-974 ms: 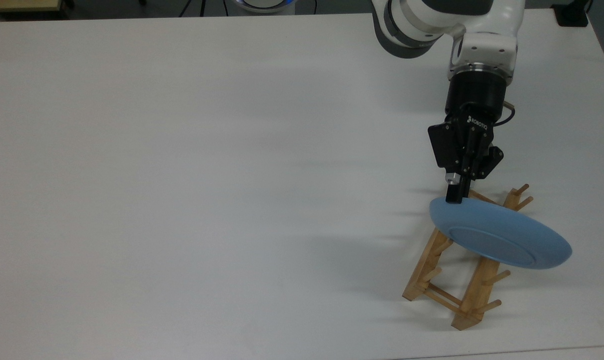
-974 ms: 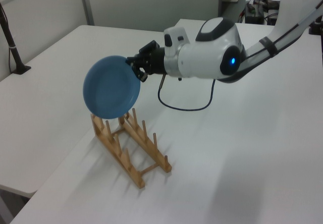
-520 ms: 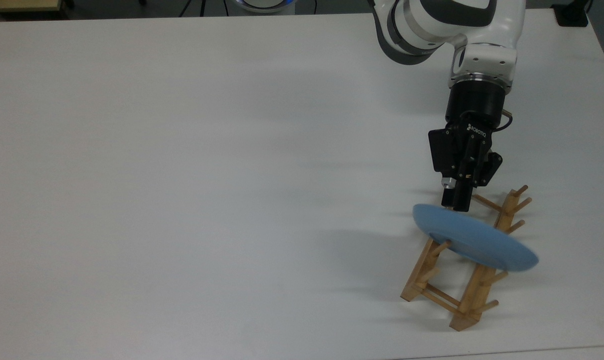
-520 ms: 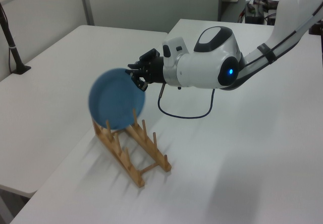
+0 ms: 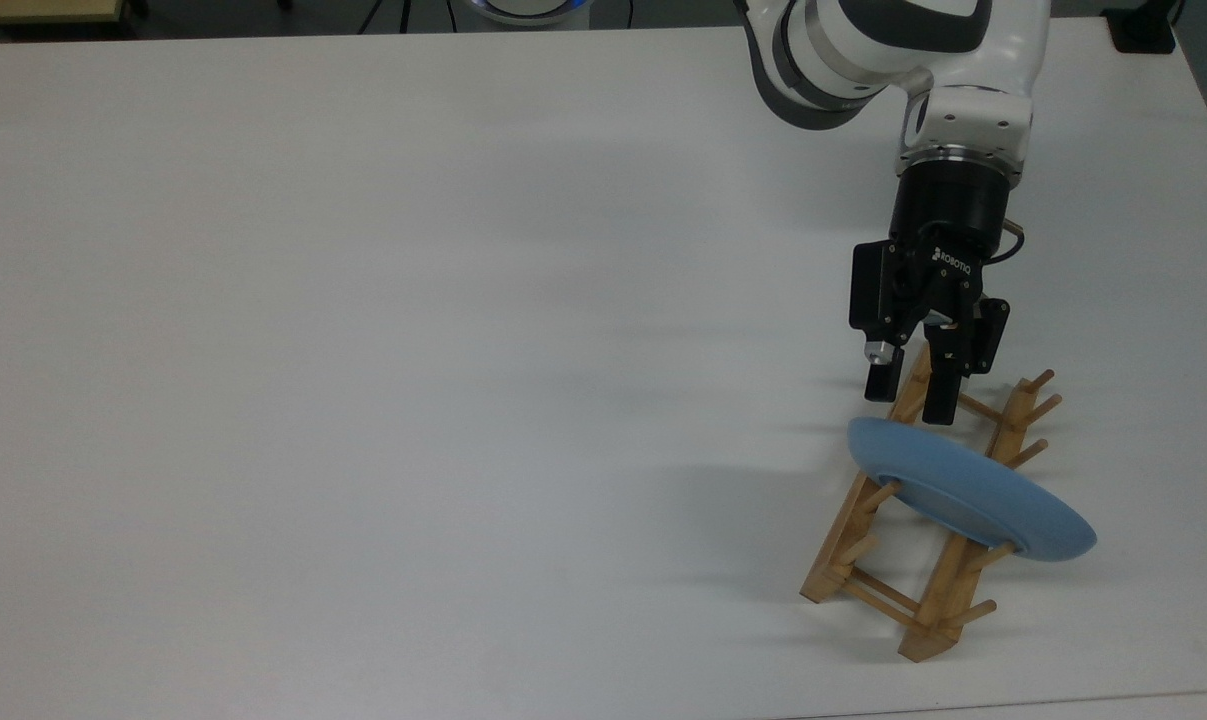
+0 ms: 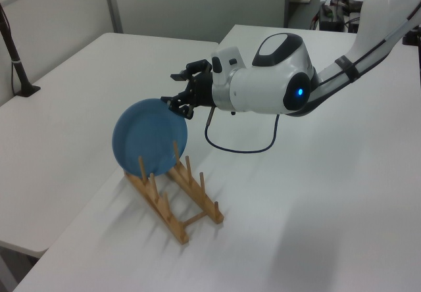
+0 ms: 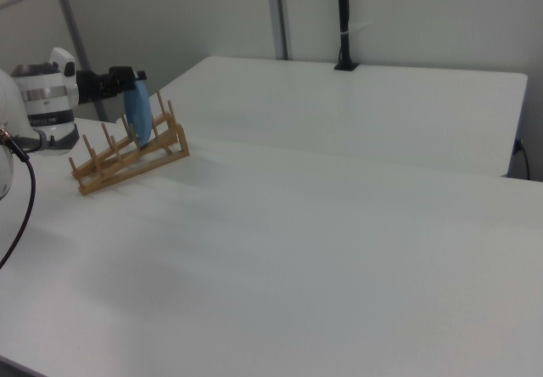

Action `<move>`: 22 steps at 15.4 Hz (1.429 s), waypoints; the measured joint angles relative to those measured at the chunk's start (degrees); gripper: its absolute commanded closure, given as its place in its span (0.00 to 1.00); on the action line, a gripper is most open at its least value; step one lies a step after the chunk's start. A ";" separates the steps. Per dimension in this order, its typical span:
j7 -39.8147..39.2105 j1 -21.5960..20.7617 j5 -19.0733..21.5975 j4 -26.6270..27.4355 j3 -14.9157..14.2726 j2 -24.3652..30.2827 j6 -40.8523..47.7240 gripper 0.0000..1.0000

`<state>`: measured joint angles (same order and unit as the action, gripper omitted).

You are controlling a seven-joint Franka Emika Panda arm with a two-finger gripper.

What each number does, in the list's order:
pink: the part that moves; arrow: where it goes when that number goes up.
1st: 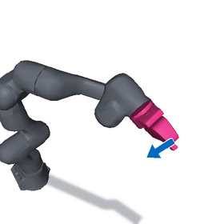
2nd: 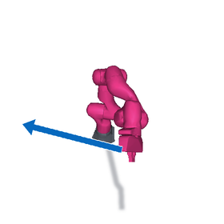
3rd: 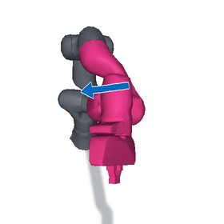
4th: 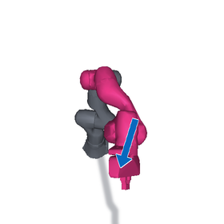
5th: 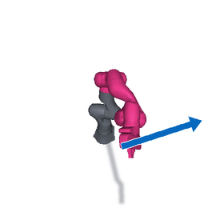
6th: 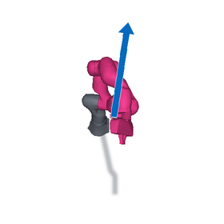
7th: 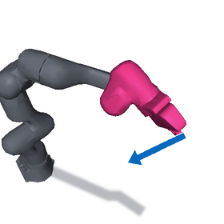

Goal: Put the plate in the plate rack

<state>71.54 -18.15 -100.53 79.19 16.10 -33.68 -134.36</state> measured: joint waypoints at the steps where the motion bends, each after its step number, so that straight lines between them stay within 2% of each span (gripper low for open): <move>1: 0.09 0.01 0.02 -0.36 0.00 0.01 0.00 0.19; 4: 0.50 0.13 3.10 -1.56 0.00 0.52 0.00 0.00; 8: 0.50 0.26 10.16 -2.17 0.00 2.92 0.00 0.00; 10: 0.31 0.67 14.94 -2.19 -0.01 4.48 0.00 0.00; 11: -0.48 0.82 18.12 -2.20 -0.02 5.19 0.01 0.00; 16: -8.52 1.86 40.42 -2.24 -0.24 9.97 1.33 0.00; 19: -9.99 3.39 51.85 -2.17 -0.29 13.56 7.90 0.00; 22: -13.63 5.46 66.08 -2.07 -0.35 16.65 15.83 0.00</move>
<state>57.91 -12.70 -34.45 77.12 15.74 -17.03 -118.54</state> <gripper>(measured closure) 0.000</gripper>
